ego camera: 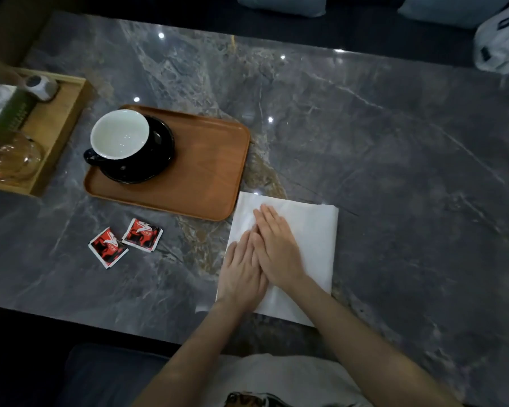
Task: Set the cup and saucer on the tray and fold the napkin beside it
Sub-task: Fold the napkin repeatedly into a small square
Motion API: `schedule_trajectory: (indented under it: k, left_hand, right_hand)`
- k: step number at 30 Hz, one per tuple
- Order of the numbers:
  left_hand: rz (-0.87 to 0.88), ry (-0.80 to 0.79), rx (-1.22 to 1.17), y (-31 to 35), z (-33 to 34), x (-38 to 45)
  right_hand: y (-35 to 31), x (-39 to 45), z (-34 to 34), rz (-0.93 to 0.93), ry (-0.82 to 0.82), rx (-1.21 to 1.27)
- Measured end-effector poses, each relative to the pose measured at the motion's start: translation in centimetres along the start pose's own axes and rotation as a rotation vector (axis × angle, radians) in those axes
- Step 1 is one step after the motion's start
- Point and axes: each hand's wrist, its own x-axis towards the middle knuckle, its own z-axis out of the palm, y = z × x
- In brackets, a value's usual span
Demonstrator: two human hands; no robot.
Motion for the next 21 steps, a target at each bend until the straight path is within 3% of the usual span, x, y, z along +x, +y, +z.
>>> schedule_trajectory:
  k: [5, 12, 14, 17, 21]
  left_hand:
    - [-0.027, 0.016, 0.053, 0.0, 0.2, 0.1]
    - [-0.039, -0.013, 0.051, 0.0, 0.6, 0.2]
    - [-0.034, -0.003, 0.029, -0.1, 0.7, 0.2]
    - [-0.034, -0.002, 0.029, 0.1, 0.6, 0.2]
    - [-0.009, -0.029, 0.074, -0.5, 1.8, 0.2]
  right_hand:
    - [2.9, 0.8, -1.4, 0.046, -0.003, -0.324]
    - [9.3, -0.3, -5.4, 0.342, 0.004, -0.471]
    - [8.5, -0.7, -5.4, 0.394, 0.044, -0.483]
    - [3.9, -2.0, -3.4, 0.324, 0.074, -0.358]
    - [-2.1, -4.3, 0.3, 0.201, -0.056, -0.336]
